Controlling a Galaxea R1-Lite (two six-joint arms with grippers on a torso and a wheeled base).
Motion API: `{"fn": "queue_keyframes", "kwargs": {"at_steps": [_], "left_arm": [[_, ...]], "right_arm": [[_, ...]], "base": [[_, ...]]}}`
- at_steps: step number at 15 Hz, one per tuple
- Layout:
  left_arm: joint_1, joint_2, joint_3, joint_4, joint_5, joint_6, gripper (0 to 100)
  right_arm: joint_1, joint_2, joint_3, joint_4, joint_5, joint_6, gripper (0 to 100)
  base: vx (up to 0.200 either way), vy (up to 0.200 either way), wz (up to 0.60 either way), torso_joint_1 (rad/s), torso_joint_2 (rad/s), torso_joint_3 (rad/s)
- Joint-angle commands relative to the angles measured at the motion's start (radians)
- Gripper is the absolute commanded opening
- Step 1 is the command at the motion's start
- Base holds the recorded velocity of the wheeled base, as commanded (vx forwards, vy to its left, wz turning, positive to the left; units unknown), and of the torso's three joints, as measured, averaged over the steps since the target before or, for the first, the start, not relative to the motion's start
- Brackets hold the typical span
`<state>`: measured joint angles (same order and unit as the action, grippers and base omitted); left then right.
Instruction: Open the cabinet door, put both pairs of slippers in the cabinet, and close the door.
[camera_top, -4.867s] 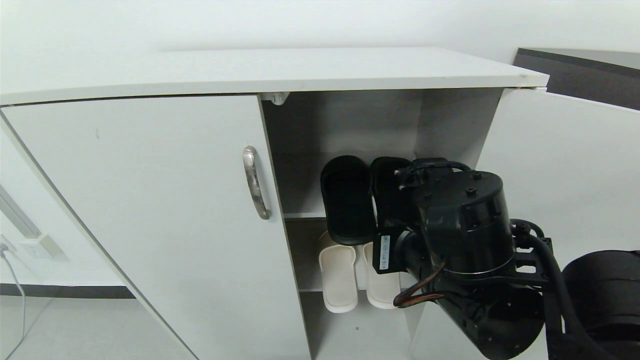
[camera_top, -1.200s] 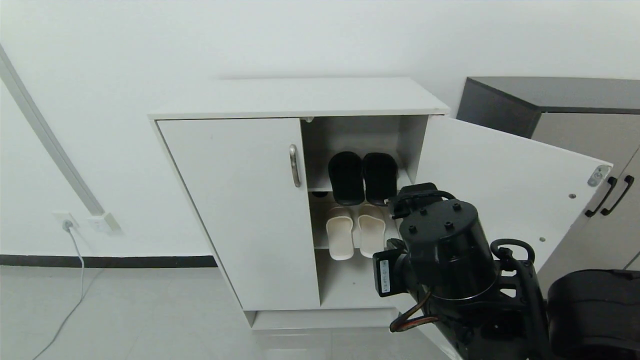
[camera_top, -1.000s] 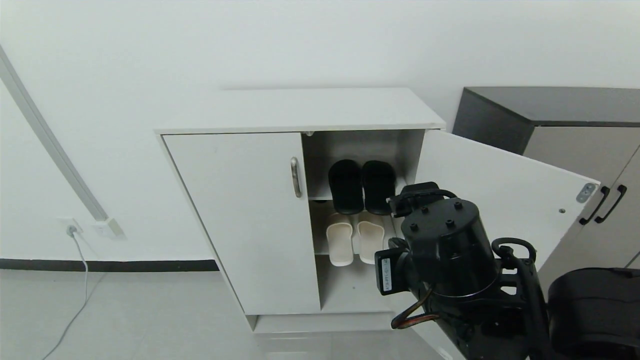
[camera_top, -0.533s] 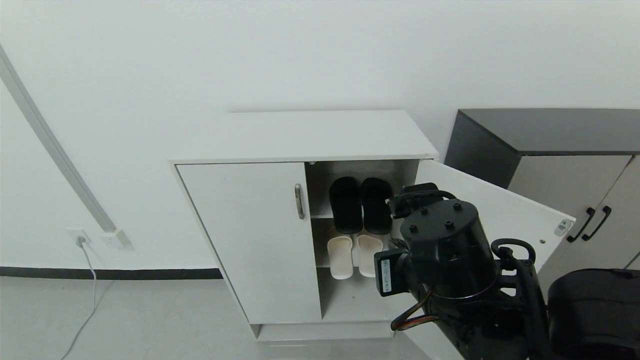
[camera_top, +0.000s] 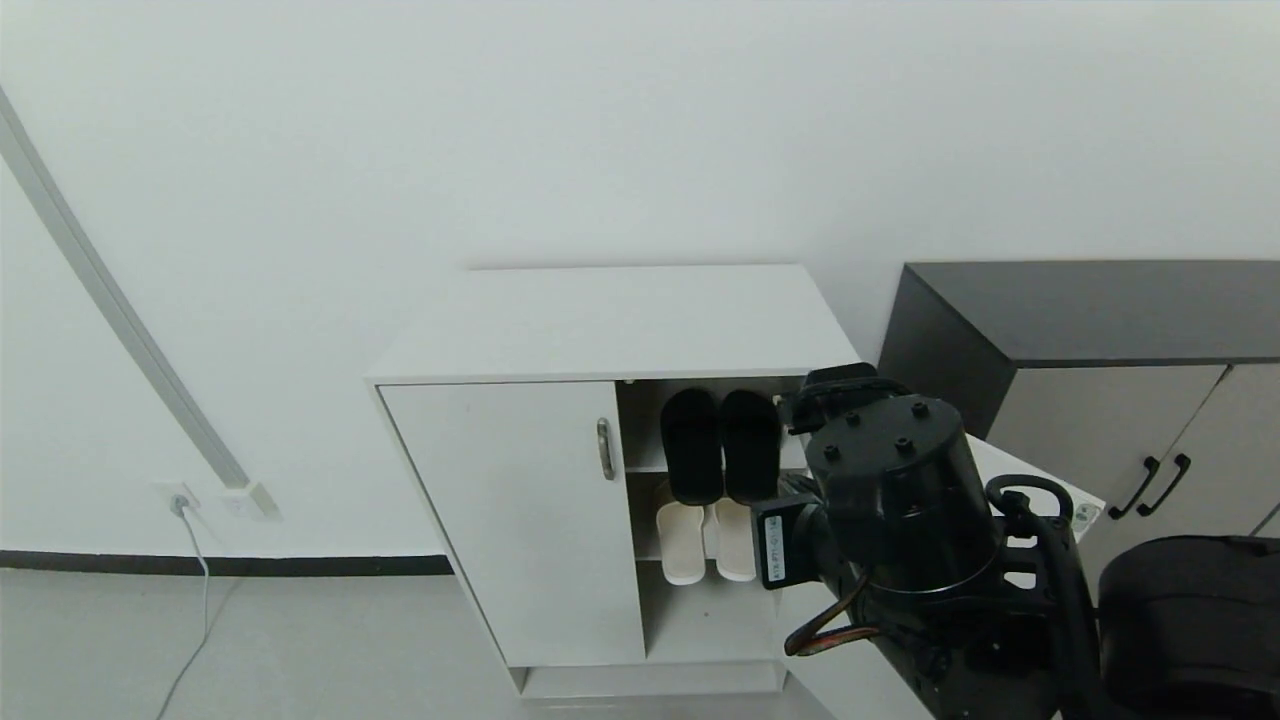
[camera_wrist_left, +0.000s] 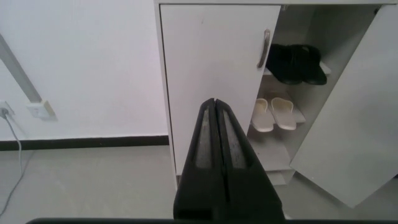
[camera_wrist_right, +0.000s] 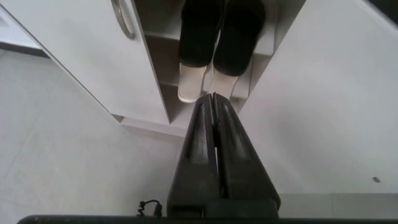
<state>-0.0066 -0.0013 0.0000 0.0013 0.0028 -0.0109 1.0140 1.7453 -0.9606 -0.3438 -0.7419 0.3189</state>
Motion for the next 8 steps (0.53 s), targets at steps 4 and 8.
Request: {"fn": "queue_keyframes", "kwargs": {"at_steps": [4, 8], "left_arm": [[0.0, 0.001, 0.0, 0.0, 0.0, -0.001, 0], [0.0, 0.001, 0.0, 0.0, 0.0, -0.001, 0]], "right_arm": [[0.0, -0.003, 0.005, -0.001, -0.001, -0.001, 0], [0.0, -0.003, 0.014, -0.001, -0.001, -0.009, 0]], "base": [[0.0, 0.0, 0.0, 0.049, -0.1, -0.06], [0.0, 0.0, 0.0, 0.0, 0.0, 0.0]]}}
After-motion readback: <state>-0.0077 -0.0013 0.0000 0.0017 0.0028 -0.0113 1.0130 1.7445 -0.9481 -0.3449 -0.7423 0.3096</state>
